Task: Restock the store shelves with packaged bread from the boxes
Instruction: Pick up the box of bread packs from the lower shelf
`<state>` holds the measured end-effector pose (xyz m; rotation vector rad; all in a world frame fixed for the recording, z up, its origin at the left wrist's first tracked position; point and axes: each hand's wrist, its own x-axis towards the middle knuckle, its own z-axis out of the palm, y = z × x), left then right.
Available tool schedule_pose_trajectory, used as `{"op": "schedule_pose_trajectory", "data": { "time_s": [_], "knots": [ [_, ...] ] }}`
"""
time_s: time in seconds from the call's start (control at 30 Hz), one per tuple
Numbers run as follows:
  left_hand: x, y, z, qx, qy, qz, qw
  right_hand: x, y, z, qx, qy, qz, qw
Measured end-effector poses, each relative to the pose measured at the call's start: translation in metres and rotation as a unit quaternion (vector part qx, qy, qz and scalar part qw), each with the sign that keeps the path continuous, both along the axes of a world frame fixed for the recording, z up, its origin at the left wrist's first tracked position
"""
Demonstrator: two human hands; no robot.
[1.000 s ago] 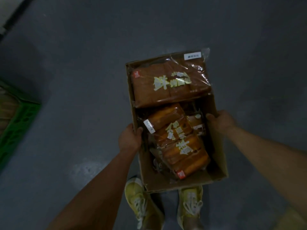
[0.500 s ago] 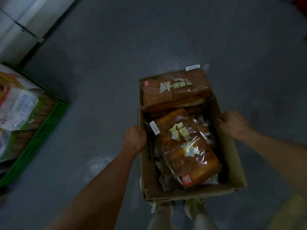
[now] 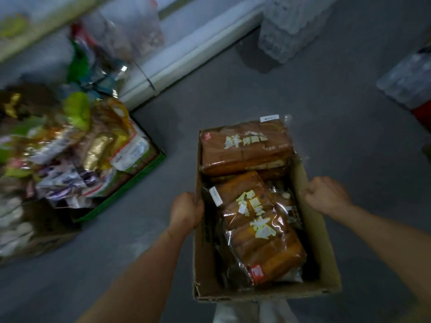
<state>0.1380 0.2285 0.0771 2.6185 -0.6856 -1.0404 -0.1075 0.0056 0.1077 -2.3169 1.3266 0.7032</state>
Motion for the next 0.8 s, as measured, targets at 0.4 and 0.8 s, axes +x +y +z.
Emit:
{"op": "schedule_pose_trajectory", "data": {
  "time_s": [0.4, 0.8],
  "knots": [
    [0.041, 0.140, 0.166, -0.068, -0.083, 0.228, 0.968, 0.147, 0.060, 0.172, -0.096, -0.083, 0.216, 0.968],
    [0.119, 0.363, 0.247, -0.075, -0.154, 0.386, 0.907, 0.347, 0.248, 0.240, -0.048, -0.150, 0.380, 0.912]
  ]
}}
